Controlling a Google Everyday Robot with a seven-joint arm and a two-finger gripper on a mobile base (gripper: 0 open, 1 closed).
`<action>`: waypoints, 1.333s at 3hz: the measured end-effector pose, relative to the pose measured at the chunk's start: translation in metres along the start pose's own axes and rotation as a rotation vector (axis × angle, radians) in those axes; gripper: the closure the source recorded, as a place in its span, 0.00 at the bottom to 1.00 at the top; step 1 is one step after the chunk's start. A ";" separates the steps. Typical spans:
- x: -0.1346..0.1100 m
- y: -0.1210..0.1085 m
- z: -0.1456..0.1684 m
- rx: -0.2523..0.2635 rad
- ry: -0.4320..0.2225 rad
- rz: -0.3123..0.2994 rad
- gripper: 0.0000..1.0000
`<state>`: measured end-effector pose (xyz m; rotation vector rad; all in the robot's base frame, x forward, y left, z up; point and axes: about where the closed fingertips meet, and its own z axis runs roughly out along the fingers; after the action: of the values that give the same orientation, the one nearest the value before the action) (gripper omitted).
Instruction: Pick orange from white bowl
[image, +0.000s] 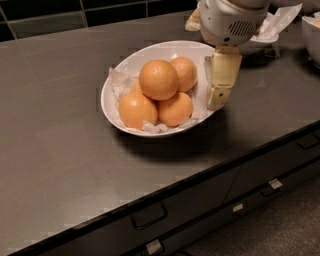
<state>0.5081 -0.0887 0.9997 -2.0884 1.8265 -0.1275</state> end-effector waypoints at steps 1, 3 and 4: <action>-0.017 -0.008 0.017 -0.035 -0.025 -0.053 0.00; -0.035 -0.015 0.040 -0.084 -0.058 -0.105 0.00; -0.041 -0.018 0.046 -0.093 -0.064 -0.121 0.00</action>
Offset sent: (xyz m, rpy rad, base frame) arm 0.0195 0.0461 -0.0359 0.0009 0.1083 0.1522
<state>0.5328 -0.0380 0.9701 -2.2402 1.6992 -0.0059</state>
